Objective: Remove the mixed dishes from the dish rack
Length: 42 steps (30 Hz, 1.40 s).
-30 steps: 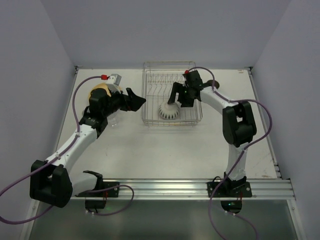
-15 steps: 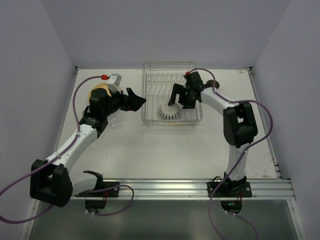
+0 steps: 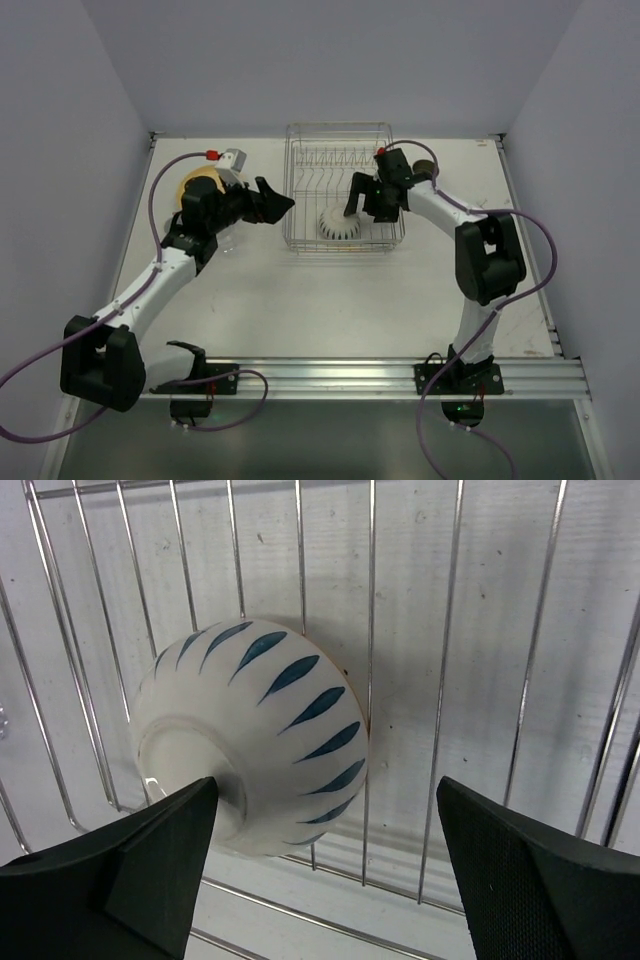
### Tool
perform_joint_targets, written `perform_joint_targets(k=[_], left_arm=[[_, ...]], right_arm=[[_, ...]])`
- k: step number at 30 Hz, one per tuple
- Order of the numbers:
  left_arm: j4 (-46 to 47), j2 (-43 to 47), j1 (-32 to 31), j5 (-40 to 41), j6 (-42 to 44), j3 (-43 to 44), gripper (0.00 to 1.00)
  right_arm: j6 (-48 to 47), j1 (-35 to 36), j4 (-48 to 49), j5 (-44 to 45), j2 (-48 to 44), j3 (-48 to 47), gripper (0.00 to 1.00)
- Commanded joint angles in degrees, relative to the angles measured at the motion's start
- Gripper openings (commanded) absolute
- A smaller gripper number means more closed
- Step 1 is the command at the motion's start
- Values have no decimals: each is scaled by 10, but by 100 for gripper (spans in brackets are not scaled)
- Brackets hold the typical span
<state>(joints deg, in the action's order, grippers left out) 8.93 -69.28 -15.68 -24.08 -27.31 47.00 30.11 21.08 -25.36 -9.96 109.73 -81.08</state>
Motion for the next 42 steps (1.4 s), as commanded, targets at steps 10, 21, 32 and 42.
perform_joint_targets(k=[10, 21, 32, 42], left_arm=[[17, -19, -15, -21, 16, 10, 100], [19, -59, -42, -60, 8, 29, 100], [15, -136, -112, 35, -69, 93, 100], [105, -238, -113, 18, -182, 107, 100]], right_arm=[[-15, -1, 9, 12, -38, 22, 93], [-9, -1, 72, -59, -69, 59, 93], [-8, -1, 131, -86, -100, 104, 94], [14, -2, 158, -102, -95, 121, 95]])
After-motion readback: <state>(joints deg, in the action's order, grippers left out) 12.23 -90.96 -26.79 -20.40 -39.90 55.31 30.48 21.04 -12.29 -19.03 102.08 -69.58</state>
